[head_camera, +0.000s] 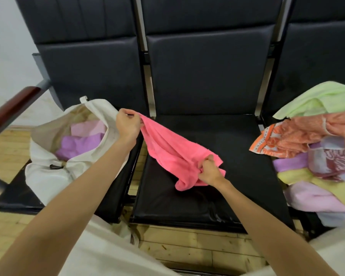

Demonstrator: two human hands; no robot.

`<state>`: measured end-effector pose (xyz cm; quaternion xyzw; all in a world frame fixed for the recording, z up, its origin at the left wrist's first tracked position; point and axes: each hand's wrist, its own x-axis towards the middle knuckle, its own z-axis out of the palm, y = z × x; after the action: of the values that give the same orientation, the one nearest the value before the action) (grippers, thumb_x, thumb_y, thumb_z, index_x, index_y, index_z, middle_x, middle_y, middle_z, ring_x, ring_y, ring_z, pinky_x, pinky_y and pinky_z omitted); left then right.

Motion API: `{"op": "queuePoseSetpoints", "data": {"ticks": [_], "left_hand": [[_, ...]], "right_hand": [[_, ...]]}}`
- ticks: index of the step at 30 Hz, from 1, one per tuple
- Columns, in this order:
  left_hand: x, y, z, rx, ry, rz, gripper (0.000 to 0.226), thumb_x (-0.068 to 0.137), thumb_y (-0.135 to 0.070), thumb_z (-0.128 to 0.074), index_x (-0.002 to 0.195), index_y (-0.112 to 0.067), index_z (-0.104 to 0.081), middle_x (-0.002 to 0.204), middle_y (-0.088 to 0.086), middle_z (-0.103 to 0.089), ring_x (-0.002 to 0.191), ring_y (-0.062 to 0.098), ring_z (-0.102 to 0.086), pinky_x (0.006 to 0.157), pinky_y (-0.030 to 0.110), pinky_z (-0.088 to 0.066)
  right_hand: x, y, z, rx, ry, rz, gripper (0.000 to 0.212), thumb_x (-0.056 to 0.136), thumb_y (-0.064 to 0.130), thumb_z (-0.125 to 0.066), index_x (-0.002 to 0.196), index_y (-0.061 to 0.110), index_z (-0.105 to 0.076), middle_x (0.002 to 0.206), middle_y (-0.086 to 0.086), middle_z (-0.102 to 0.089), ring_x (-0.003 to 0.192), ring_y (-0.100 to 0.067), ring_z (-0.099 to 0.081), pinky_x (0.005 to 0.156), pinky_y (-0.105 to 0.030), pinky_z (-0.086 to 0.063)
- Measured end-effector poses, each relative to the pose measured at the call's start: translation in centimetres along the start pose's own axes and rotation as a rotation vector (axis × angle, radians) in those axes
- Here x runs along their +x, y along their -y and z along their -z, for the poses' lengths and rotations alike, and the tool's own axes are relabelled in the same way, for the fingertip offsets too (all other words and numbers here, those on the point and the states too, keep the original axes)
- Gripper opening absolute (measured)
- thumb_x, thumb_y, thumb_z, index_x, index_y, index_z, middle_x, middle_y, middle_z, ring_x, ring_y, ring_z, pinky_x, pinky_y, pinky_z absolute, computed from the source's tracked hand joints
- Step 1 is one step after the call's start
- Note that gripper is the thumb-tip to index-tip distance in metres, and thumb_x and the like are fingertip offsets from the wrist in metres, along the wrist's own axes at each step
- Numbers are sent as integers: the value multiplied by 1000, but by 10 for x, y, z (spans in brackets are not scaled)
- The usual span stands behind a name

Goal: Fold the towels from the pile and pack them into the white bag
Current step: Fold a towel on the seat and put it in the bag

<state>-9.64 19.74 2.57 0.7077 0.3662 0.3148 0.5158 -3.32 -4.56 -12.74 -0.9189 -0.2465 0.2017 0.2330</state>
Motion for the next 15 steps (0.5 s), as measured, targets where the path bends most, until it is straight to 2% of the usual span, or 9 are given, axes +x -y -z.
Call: {"op": "queuePoseSetpoints", "data": {"ticks": [3,5,6,8,10,13,15], "left_hand": [[2,7,3,-4,8,15,16,89,-2,-51,85,-17,-50,94,19,-66,83,29,-69,78,46,-59],[3,12,4,-18,15,25,17,89,-1,-51,83,-17,-51,93,21,-66,82,30,-70,78,47,-58],[4,13,5,-20,14,30,18,90,-1,-51,82,-17,-50,93,21,-66,82,31,-70,78,47,-58],[3,16,6,-16,13,39,20,91,-1,-52,82,-19,-49,93,21,-66,82,30,-70,78,47,-58],[4,21,7,-4,7,51,18,91,-3,-53,83,-19,-49,94,20,-66,83,29,-70,78,45,-58],[6,30,13,-11,-15,78,10,92,-4,-54,92,-13,-51,96,19,-66,83,28,-70,78,44,-59],[7,35,18,-8,-30,93,8,92,-3,-54,95,-9,-52,97,19,-66,82,28,-70,78,43,-59]], "right_hand": [[-2,7,-3,-38,-16,-31,11,85,3,-55,79,12,-51,132,-15,-32,82,-25,-56,85,-32,-49],[0,7,-6,-62,-38,-36,10,89,7,-52,81,11,-55,134,-18,-31,86,-26,-57,87,-30,-47],[1,7,-8,-66,-47,-34,9,91,10,-51,89,8,-60,135,-19,-32,92,-28,-58,90,-31,-46],[5,5,-11,-97,-40,-34,23,94,14,-50,110,2,-61,137,-21,-34,109,-30,-55,98,-35,-42],[6,7,-11,-138,-28,-25,28,96,18,-50,117,2,-59,141,-20,-32,113,-28,-53,101,-36,-41],[10,6,-11,-189,-3,-46,25,93,20,-56,109,3,-63,144,-18,-26,98,-26,-60,92,-33,-46],[10,5,-9,-208,15,-42,20,89,20,-61,97,2,-66,141,-18,-29,87,-24,-60,87,-32,-48]]}}
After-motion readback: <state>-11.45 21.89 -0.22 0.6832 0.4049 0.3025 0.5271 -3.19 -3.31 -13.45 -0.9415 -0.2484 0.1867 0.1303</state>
